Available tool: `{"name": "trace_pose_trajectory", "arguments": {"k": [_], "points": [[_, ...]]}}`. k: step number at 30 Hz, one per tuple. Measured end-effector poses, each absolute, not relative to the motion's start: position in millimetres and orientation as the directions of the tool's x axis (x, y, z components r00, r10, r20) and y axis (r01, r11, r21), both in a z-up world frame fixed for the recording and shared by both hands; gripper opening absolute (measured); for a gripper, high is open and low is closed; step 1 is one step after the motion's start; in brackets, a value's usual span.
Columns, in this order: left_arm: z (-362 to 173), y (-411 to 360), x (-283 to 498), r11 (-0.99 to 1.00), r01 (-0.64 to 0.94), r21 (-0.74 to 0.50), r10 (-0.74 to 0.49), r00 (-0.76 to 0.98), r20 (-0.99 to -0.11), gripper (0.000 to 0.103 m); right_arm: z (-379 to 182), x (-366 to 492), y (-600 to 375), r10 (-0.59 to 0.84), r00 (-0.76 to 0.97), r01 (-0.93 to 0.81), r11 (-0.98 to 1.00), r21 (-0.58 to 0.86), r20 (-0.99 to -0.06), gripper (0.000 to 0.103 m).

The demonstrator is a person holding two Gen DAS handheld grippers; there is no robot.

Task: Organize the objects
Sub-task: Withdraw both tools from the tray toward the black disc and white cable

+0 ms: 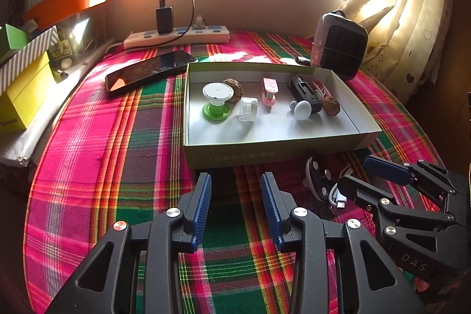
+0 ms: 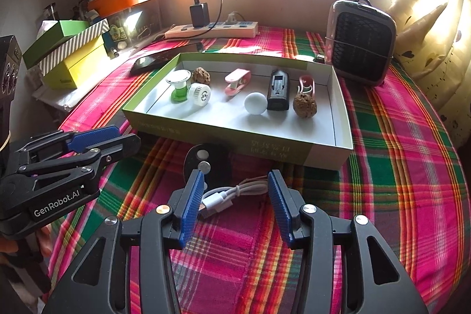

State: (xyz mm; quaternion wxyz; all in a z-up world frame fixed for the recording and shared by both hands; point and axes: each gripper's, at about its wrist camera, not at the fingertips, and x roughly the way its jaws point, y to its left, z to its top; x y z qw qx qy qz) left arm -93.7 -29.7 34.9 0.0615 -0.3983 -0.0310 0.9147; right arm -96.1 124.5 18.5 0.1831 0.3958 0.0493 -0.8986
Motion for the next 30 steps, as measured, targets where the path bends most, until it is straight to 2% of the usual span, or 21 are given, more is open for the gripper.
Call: {"name": "trace_pose_trajectory", "arguments": {"k": [9,30], "points": [[33.5,-29.5,-88.0,-0.99,-0.091,-0.107,0.141,-0.673,-0.726,0.034,13.0,-94.3,116.4,-0.281,-0.607,0.372,-0.927,0.046,-0.743,0.049],[26.6,-23.2,-86.7,-0.983,-0.122,-0.134,0.181,-0.648,-0.74,0.034,9.5,-89.8,145.8,-0.166,-0.606,0.257,-0.966,0.006,-0.778,0.049]]}}
